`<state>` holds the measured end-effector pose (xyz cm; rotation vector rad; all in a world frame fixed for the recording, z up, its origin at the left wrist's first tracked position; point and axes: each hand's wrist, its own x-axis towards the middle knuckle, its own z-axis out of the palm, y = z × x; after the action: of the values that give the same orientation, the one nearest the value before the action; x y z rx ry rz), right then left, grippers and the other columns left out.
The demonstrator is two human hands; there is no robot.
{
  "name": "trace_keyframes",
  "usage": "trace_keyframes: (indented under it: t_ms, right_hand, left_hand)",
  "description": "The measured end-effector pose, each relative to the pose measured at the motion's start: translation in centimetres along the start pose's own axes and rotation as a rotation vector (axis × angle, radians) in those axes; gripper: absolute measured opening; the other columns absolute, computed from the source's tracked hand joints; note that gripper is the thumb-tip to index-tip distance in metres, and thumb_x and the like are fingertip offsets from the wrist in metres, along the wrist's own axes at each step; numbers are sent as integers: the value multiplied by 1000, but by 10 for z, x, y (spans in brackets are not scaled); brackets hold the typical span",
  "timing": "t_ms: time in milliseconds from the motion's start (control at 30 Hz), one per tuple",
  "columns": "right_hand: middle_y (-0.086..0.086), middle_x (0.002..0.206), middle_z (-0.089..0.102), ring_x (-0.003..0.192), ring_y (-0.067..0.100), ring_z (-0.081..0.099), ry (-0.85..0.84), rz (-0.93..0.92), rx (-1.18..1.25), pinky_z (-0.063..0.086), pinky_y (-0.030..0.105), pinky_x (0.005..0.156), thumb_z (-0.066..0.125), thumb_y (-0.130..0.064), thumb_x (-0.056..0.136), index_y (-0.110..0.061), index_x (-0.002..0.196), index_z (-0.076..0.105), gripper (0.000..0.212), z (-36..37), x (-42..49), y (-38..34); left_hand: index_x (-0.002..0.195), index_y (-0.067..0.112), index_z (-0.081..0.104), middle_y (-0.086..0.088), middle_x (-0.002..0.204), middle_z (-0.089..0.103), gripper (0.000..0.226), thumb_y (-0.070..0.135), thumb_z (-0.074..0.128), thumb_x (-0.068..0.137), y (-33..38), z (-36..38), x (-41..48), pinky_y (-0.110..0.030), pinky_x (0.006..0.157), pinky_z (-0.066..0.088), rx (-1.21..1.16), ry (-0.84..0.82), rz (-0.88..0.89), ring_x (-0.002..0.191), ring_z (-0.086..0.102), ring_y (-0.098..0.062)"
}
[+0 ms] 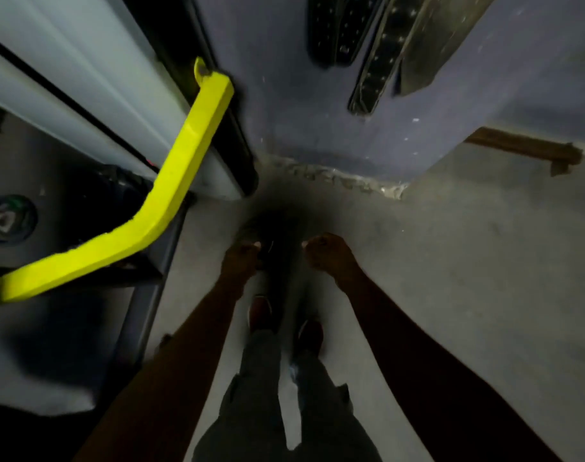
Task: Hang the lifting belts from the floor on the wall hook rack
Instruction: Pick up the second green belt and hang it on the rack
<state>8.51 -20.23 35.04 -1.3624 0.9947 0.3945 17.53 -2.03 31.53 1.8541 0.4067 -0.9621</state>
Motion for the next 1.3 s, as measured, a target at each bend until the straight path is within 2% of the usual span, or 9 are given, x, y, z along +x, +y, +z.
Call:
trace_keyframes:
  t_ms: [233, 533, 667, 767, 833, 933, 1067, 1133, 1300]
  right_hand:
    - [1, 99, 63, 91, 17, 60, -120, 1, -411, 49, 30, 84, 62, -20, 96, -20, 104, 63, 8, 50, 122, 118]
    - [12, 145, 54, 132, 30, 51, -194, -69, -797, 39, 26, 98, 58, -24, 99, -12, 141, 53, 43, 112, 336, 249]
    - [12, 166, 20, 151, 35, 22, -337, -380, -1342, 29, 50, 119, 50, -21, 101, -19, 158, 25, 62, 144, 434, 281]
    - [6, 169, 8, 156, 32, 1, -274, -515, -1536, 8, 62, 120, 42, -27, 105, -24, 159, 22, 58, 156, 476, 290]
    - [11, 167, 17, 155, 35, 7, -219, -482, -1505, 3, 61, 120, 36, -27, 105, -18, 156, 31, 52, 159, 487, 299]
    - [22, 145, 50, 137, 40, 43, -96, -323, -1199, 28, 30, 115, 31, -30, 102, -6, 136, 56, 49, 160, 467, 326]
    - [-1, 66, 75, 81, 31, 68, -429, 10, -1074, 56, 30, 72, 65, -12, 91, -12, 85, 66, 6, 140, 427, 327]
    - [-3, 69, 73, 77, 23, 68, -301, 76, -978, 56, 32, 71, 65, -27, 92, -16, 87, 64, 12, 122, 421, 316]
    - [17, 150, 45, 137, 35, 42, 303, -248, -1118, 37, 47, 111, 67, -39, 92, -10, 149, 40, 70, 72, 437, 312]
  left_hand:
    - [99, 12, 61, -10, 97, 59, 11, 23, 60, 96, -138, 1, 109, -40, 84, 52, 11, 41, -171, 77, 55, -14]
    - [114, 8, 62, -11, 104, 61, 27, 29, 54, 100, -260, 40, 305, -45, 104, 48, -70, 76, -227, 104, 58, -27]
    - [143, -2, 42, -5, 91, 57, 44, 20, 43, 104, -299, 53, 369, -28, 80, 52, -270, 14, -310, 88, 58, -22]
    - [151, 8, 30, -14, 140, 51, 52, 22, 46, 103, -313, 61, 394, -33, 95, 49, -492, 36, -366, 123, 54, -33]
    - [151, 10, 31, -16, 149, 44, 52, 22, 47, 103, -320, 63, 406, -38, 99, 48, -519, 67, -354, 132, 48, -35]
    - [151, 13, 33, -14, 149, 44, 52, 21, 50, 102, -329, 64, 416, -34, 87, 54, -475, 80, -272, 130, 50, -32]
    - [144, 24, 46, -5, 148, 48, 43, 17, 47, 101, -323, 79, 410, -48, 111, 43, -182, 2, -25, 132, 49, -25]
    - [141, 26, 49, -3, 148, 48, 43, 13, 45, 100, -320, 90, 409, -50, 113, 39, -21, -34, 47, 136, 46, -23]
    - [149, 12, 37, -13, 153, 39, 49, 5, 42, 101, -319, 112, 403, -33, 117, 31, 334, -93, -17, 141, 37, -29]
